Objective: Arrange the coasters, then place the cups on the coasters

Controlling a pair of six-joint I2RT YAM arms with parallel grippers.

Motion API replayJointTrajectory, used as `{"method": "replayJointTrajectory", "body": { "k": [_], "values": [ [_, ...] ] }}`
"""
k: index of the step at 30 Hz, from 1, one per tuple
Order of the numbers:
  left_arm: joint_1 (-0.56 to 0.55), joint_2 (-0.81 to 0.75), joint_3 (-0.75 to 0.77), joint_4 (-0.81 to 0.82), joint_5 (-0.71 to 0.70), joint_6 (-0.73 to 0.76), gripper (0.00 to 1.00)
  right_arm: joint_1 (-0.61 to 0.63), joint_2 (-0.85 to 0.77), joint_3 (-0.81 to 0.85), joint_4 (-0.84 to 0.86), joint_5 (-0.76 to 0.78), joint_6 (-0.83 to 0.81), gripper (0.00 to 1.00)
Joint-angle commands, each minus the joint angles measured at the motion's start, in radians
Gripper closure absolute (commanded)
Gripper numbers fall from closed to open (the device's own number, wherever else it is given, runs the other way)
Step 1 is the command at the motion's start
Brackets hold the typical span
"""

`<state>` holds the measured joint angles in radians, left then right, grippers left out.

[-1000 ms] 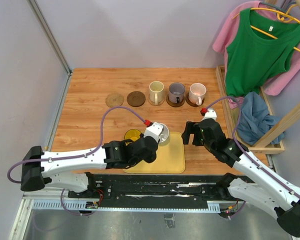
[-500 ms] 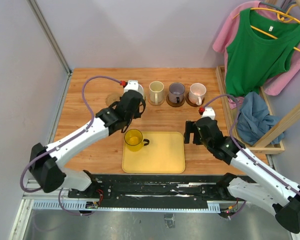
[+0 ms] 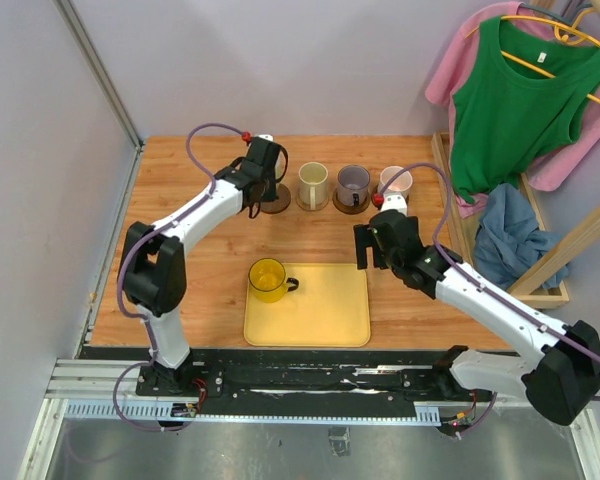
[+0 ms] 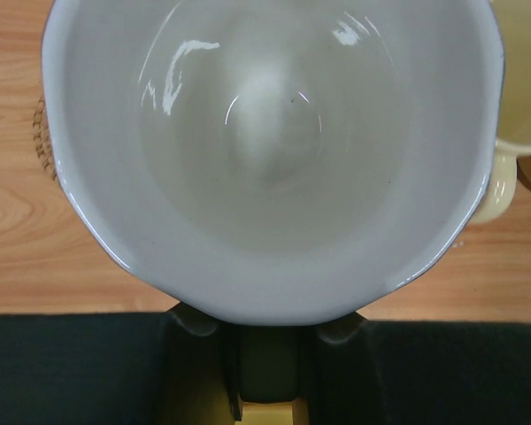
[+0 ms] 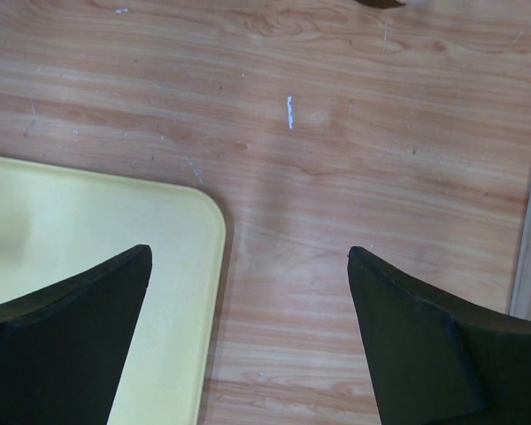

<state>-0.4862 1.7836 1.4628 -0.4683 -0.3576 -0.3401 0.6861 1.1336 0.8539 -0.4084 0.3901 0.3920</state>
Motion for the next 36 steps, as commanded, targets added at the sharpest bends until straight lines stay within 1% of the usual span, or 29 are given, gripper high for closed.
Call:
{"method": "replayJointTrajectory", "body": {
  "k": [1,5,10,17,26,36],
  "values": [
    [0.027,0.083,0.152,0.031,0.044,0.005,1.00,-0.032,0.037,0.063,0.035,0.002,-0.056,0.07],
    [0.039,0.165,0.218,0.015,0.066,-0.004,0.99,-0.053,0.055,0.068,0.054,-0.047,-0.057,0.06],
    [0.044,0.209,0.217,0.013,0.077,-0.019,1.00,-0.069,0.072,0.067,0.058,-0.071,-0.059,0.06],
    [0.049,0.232,0.200,0.006,0.071,-0.032,0.99,-0.088,0.088,0.068,0.067,-0.106,-0.054,0.06],
    [0.058,0.229,0.157,0.035,0.054,-0.044,0.99,-0.099,0.102,0.059,0.075,-0.144,-0.043,0.06],
    [0.064,0.235,0.151,0.052,0.063,-0.049,0.99,-0.106,0.119,0.065,0.076,-0.170,-0.035,0.06]
  ]
}}
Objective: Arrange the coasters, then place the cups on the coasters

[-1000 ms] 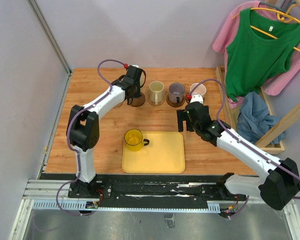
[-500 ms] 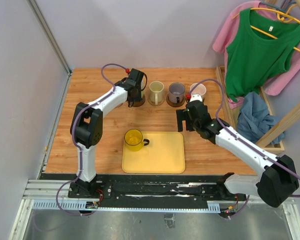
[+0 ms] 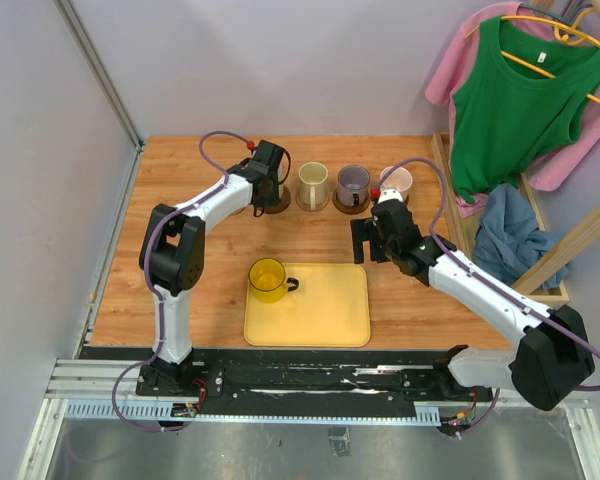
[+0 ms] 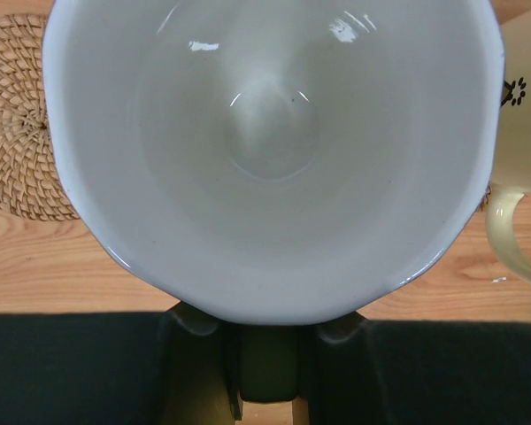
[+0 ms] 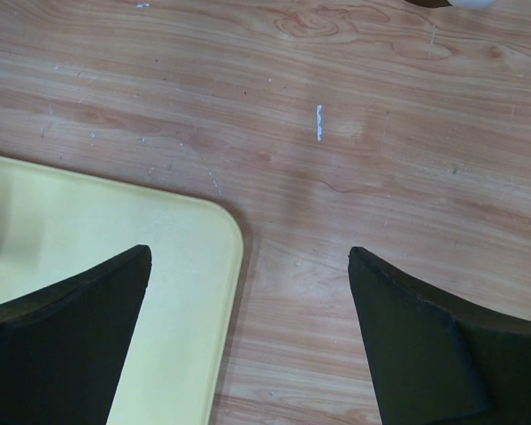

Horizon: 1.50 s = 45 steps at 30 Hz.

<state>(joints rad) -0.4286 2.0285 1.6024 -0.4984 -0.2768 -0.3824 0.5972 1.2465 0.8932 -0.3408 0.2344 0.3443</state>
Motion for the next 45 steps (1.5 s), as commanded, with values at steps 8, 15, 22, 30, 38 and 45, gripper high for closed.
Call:
{"method": "replayJointTrajectory", "body": {
  "k": [8,15,22,30,38,45],
  "values": [
    [0.007,0.002,0.002,0.094,-0.003,-0.008,0.99,-0.016,0.011,0.027,0.010,-0.027,0.015,0.06],
    [0.007,0.014,0.007,0.096,0.003,-0.013,1.00,-0.018,0.016,0.026,0.011,-0.036,0.016,0.05],
    [0.006,0.022,0.013,0.090,-0.001,-0.012,1.00,-0.019,0.028,0.030,0.011,-0.048,0.018,0.05],
    [0.007,0.024,0.004,0.083,-0.005,-0.016,0.72,-0.020,0.040,0.032,0.011,-0.058,0.019,0.05],
    [0.007,0.012,-0.006,0.075,-0.015,-0.017,0.52,-0.019,0.040,0.030,0.011,-0.060,0.021,0.04],
    [0.007,-0.013,-0.043,0.075,-0.020,-0.019,0.51,-0.020,0.039,0.027,0.011,-0.065,0.026,0.04]
  ]
}}
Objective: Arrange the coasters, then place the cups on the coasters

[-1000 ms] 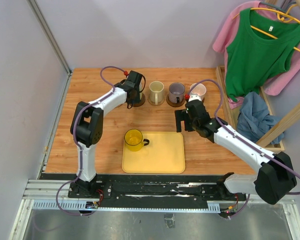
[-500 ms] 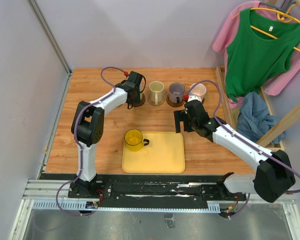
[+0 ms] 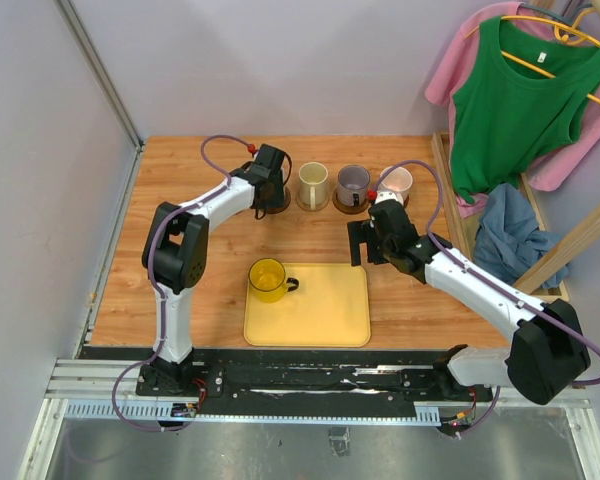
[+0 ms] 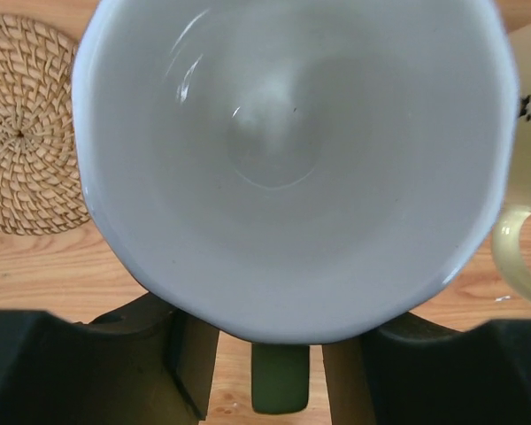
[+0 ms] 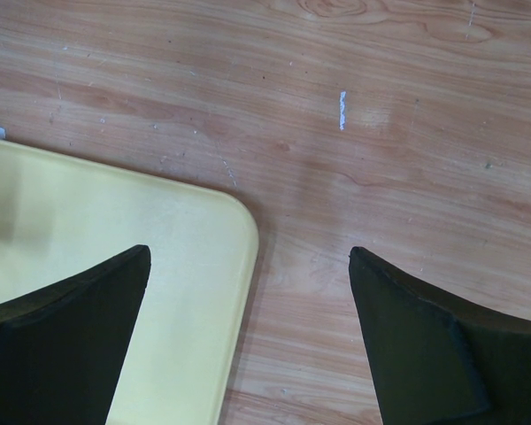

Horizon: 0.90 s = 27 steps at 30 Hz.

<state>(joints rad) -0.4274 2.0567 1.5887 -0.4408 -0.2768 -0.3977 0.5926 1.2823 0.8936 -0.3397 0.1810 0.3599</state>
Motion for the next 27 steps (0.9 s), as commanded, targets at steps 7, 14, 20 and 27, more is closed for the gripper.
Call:
{"method": "replayJointTrajectory", "body": {
  "k": [7,14,20,27],
  "values": [
    [0.006,-0.087,-0.082,0.027,-0.017,-0.005,0.51,-0.016,0.002,0.024,0.010,-0.017,0.014,0.05],
    [0.006,-0.119,-0.112,0.029,-0.019,-0.006,0.51,-0.016,0.000,0.022,0.012,-0.034,0.024,0.04],
    [0.006,-0.133,-0.132,0.033,-0.022,-0.009,0.50,-0.016,-0.004,0.017,0.013,-0.042,0.035,0.05],
    [0.005,-0.140,-0.141,0.029,-0.041,-0.012,0.50,-0.017,-0.011,0.009,0.014,-0.046,0.042,0.05]
  ]
}}
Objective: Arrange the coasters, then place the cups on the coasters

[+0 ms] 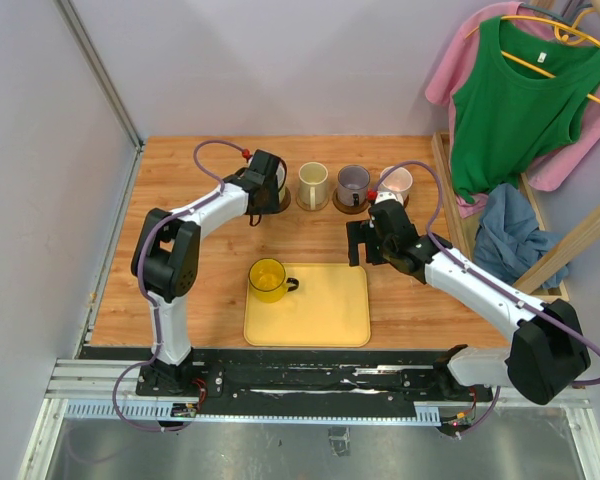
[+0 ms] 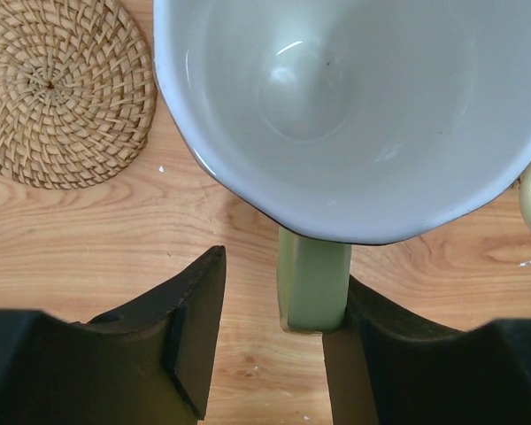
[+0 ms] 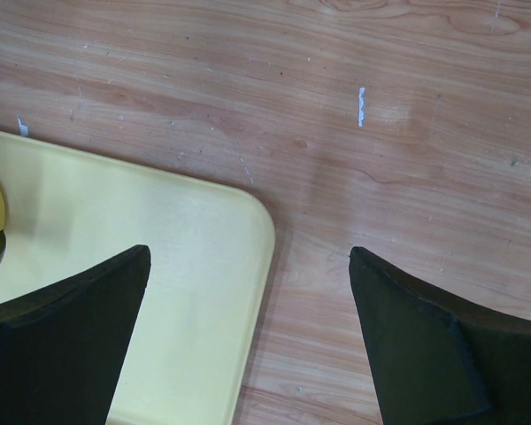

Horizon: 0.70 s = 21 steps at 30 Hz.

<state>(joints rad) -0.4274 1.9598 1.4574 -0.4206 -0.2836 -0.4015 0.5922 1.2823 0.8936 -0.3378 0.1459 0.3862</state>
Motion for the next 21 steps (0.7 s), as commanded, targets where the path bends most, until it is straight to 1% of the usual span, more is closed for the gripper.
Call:
{"method": "replayJointTrajectory", "body": {
  "k": [1,6,11,12,14,15,19,21],
  "values": [
    [0.006,-0.045,-0.011,0.007,-0.039,-0.007,0.50,-0.016,-0.013,0.007,0.011,-0.012,0.016,0.05],
    [0.006,-0.076,-0.030,0.017,-0.026,-0.006,0.47,-0.016,-0.020,0.005,0.011,-0.017,0.019,0.05],
    [0.004,-0.147,-0.073,0.042,0.050,-0.008,0.39,-0.015,-0.013,0.005,0.015,-0.032,0.000,0.06],
    [0.004,-0.168,-0.084,0.045,0.070,-0.010,0.37,-0.015,-0.010,0.006,0.018,-0.042,-0.007,0.07],
    [0.001,-0.212,-0.111,0.055,0.105,-0.015,0.34,-0.016,-0.001,0.005,0.027,-0.068,-0.018,0.13],
    [-0.002,-0.239,-0.125,0.059,0.114,-0.018,0.33,-0.016,0.004,0.006,0.033,-0.084,-0.022,0.17],
    [-0.005,-0.345,-0.189,0.064,0.110,-0.028,0.32,-0.015,0.035,0.023,0.055,-0.179,-0.039,0.40],
    [-0.006,-0.403,-0.230,0.065,0.088,-0.038,0.33,-0.015,0.055,0.033,0.071,-0.239,-0.048,0.47]
  ]
}}
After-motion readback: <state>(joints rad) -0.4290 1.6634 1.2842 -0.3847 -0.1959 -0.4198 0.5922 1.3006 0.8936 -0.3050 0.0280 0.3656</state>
